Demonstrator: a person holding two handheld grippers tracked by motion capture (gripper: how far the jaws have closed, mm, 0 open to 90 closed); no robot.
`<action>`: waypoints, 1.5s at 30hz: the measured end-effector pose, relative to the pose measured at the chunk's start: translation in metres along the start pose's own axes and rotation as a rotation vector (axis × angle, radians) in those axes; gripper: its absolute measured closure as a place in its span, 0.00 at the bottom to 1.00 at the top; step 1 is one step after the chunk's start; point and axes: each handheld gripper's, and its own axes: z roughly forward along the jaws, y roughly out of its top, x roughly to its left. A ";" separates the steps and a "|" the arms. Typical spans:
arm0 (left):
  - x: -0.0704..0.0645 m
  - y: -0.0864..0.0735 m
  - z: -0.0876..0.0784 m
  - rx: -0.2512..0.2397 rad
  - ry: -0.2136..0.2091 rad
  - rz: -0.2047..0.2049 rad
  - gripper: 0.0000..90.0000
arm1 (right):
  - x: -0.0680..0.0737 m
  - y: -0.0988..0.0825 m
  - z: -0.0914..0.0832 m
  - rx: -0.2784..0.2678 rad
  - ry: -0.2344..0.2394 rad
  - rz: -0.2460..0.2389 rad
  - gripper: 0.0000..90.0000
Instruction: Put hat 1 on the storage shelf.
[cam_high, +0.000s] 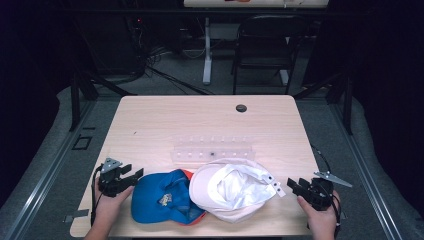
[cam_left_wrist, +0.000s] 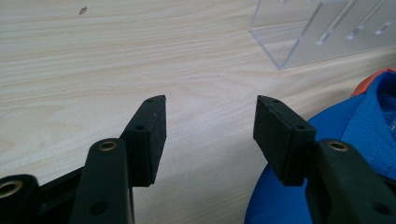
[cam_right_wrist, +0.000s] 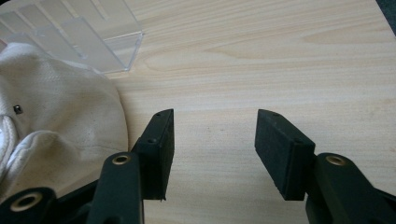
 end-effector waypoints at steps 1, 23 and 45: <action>0.000 0.000 0.000 0.001 -0.002 0.001 0.50 | -0.001 -0.001 0.001 -0.003 0.011 0.013 0.55; -0.006 0.008 -0.004 -0.017 0.027 -0.008 0.41 | 0.018 0.007 -0.019 -0.088 0.311 0.100 0.29; -0.021 0.011 -0.012 -0.031 -0.047 -0.049 0.42 | 0.046 0.047 -0.045 0.082 0.171 -0.074 0.60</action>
